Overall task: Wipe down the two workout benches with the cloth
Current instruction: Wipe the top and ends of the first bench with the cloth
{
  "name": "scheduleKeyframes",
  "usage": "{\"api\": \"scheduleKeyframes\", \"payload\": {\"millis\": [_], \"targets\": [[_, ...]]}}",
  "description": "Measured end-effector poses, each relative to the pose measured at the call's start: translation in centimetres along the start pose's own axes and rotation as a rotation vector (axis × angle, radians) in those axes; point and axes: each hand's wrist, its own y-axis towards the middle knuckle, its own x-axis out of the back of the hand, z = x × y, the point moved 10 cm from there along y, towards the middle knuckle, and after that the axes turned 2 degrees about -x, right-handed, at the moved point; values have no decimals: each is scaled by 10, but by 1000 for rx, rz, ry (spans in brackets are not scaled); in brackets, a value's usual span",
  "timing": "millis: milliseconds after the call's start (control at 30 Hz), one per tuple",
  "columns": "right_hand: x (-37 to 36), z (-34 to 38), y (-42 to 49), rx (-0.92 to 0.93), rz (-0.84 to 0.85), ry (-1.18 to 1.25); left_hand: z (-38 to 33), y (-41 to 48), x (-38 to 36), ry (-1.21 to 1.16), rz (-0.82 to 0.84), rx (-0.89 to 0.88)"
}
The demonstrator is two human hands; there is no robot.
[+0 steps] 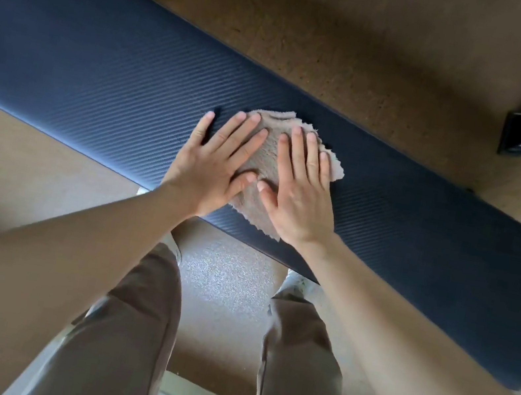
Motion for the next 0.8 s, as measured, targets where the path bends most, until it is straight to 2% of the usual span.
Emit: {"api": "scheduleKeyframes", "payload": {"millis": [167,367,600,800], "targets": [[17,19,78,21,-18,-31,64,40,27,20,-66,60],[23,29,138,23,80,-18,103,57,34,-58,-97,124],[14,50,87,63,-8,-122,90,8,13,-124,-72,122],[-13,79,16,93,45,-106,55,-63,-21,-210,-72,182]]}}
